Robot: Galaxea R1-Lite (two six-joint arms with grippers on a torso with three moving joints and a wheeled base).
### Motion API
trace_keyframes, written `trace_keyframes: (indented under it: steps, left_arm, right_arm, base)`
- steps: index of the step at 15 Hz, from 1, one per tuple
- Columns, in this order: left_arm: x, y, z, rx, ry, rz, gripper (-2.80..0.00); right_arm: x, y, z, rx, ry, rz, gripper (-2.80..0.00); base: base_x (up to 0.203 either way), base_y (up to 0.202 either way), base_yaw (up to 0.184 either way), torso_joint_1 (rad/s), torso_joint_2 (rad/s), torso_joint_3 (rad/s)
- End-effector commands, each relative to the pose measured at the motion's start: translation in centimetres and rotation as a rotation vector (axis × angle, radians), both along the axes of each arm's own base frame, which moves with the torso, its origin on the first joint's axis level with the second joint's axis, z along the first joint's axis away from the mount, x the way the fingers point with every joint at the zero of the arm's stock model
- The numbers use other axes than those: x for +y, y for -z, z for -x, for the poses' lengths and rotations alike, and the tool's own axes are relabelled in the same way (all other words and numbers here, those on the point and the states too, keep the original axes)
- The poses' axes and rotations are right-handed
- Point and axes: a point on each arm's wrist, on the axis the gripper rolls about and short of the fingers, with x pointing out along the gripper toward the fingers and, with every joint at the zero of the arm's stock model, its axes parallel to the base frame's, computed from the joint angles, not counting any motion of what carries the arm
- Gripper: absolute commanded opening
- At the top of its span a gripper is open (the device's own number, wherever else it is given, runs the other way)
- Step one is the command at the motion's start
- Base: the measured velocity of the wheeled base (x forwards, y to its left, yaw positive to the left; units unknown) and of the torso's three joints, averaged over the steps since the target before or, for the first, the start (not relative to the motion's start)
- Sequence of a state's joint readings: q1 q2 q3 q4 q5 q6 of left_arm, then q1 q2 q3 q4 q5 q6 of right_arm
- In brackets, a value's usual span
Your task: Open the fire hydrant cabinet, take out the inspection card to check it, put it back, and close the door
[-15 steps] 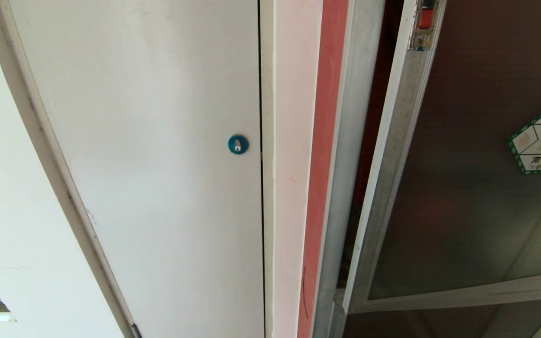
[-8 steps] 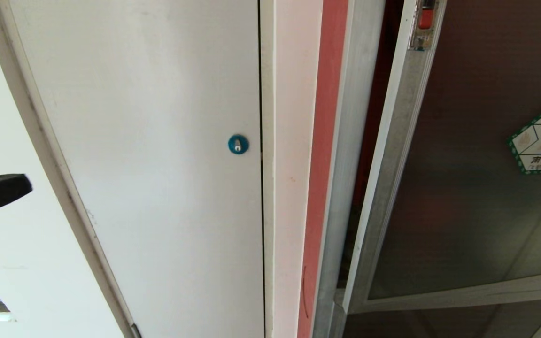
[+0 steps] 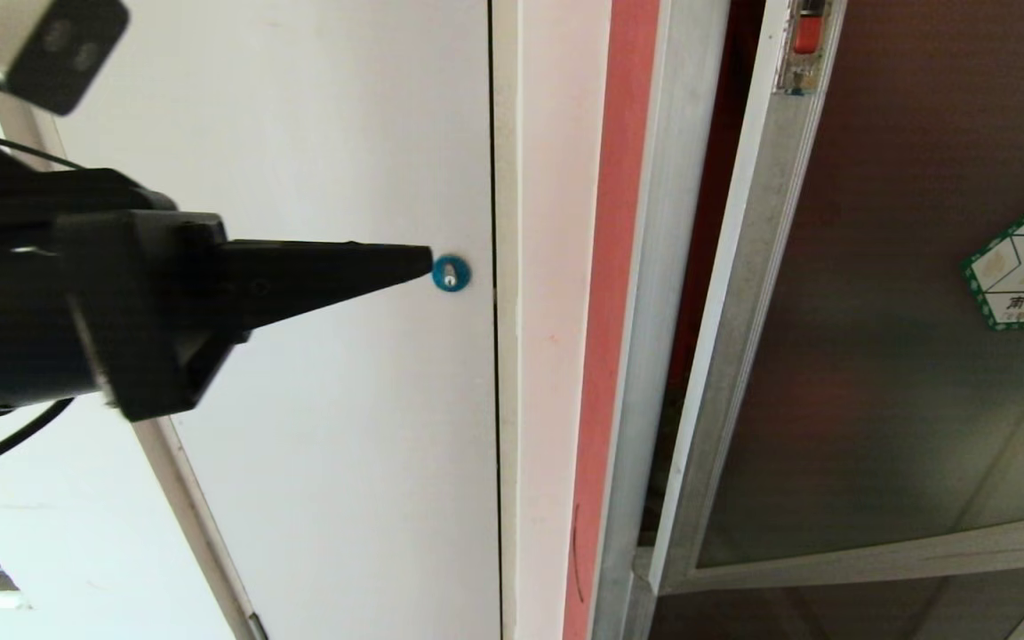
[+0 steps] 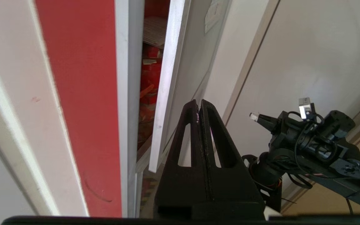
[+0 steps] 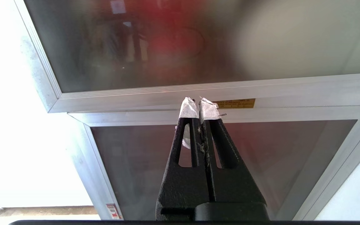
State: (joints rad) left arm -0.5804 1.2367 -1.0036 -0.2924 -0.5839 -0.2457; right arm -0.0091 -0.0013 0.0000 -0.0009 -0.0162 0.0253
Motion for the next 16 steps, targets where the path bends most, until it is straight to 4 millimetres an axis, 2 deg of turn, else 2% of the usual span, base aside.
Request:
trace_keyframes:
  steps: [1,3,7,11,16]
  left_arm:
    - [-3.3,1.5,-3.2,0.058,-0.019,-0.046,-2.80]
    - [-5.6,2.3,-4.7,0.029,-0.102,-0.082,-2.80]
    - [-9.3,3.0,-5.7,0.003,-0.064,-0.096,-2.80]
    - [-11.3,3.7,-7.4,0.013,-0.053,-0.107,-2.80]
    - [-13.4,4.6,-8.4,0.027,-0.030,-0.125,-2.80]
  right_arm:
    - [0.0,0.0,0.0,-0.001,0.001,0.000,-2.80]
    - [0.0,0.0,0.0,0.000,0.000,0.000,-2.80]
    - [0.0,0.0,0.0,0.000,-0.001,0.000,-2.80]
    - [0.0,0.0,0.0,0.001,-0.001,-0.001,-2.80]
    - [0.0,0.0,0.0,-0.001,0.001,-0.001,-2.80]
  base:
    - [0.000,0.000,0.000,0.000,0.00,0.000]
    - [0.000,0.000,0.000,0.000,0.00,0.000]
    - [0.000,0.000,0.000,0.000,0.00,0.000]
    - [0.000,0.000,0.000,0.000,0.00,0.000]
    - [0.000,0.000,0.000,0.000,0.00,0.000]
